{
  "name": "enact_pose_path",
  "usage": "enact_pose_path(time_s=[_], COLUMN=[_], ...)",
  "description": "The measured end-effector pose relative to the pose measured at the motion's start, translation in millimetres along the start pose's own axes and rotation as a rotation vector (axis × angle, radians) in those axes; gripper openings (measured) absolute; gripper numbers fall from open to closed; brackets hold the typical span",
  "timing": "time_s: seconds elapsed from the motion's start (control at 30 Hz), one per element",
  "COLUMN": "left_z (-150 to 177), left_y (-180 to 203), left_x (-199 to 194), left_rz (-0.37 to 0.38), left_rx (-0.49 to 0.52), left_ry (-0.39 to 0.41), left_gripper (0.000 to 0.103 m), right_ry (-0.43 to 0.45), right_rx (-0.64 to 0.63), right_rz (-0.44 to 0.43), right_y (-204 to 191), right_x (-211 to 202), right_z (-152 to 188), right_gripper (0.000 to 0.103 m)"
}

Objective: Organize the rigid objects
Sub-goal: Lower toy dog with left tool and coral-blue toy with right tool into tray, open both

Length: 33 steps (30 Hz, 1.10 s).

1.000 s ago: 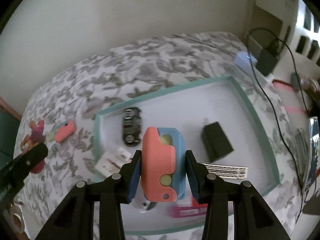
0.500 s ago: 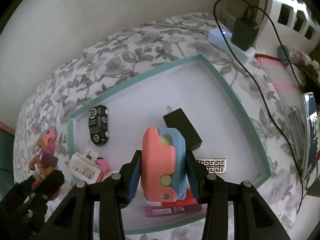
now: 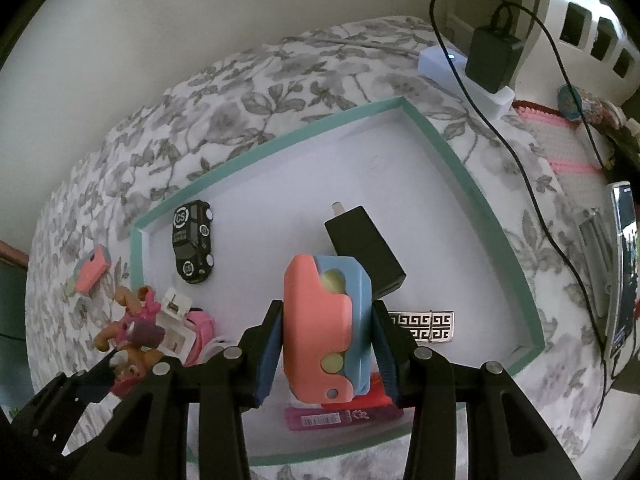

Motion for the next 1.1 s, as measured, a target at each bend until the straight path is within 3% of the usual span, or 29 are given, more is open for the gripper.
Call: enact_pose_path(time_s=[0.43,0.53,0.73,1.1], left_z=[5,5,2,-4], left_y=[6,5,4,-13], left_x=[11,10,1,-12], left_rz=[-0.017,-0.019,-0.014,-0.026], left_rx=[0.03,0.033,0.032,-0.004], left_ry=[-0.031,-0.032,-0.011,0.026], left_gripper=[0.046,0.053,0.059,0.059], right_ry=[-0.06,-0.061,-0.038,0.02], right_rx=[-0.048,-0.054,-0.051,-0.054], right_rz=[0.017,0.019,0.015,0.001], right_y=[-5,-6,-8,-13], right_x=[17,17,11,-5], right_z=[7,7,2,-6], right_gripper=[0.045,0.046,0.047,0.047])
Point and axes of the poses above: each gripper's, at about its wrist camera, not at the fingertips, and x roughly the way its jaws point, y to its right, z to its underside, the point moved 7 cm from there along x, roughly the way its jaws point, and after that the axes turned 6 degrees about -z, right-handed, at the moved point
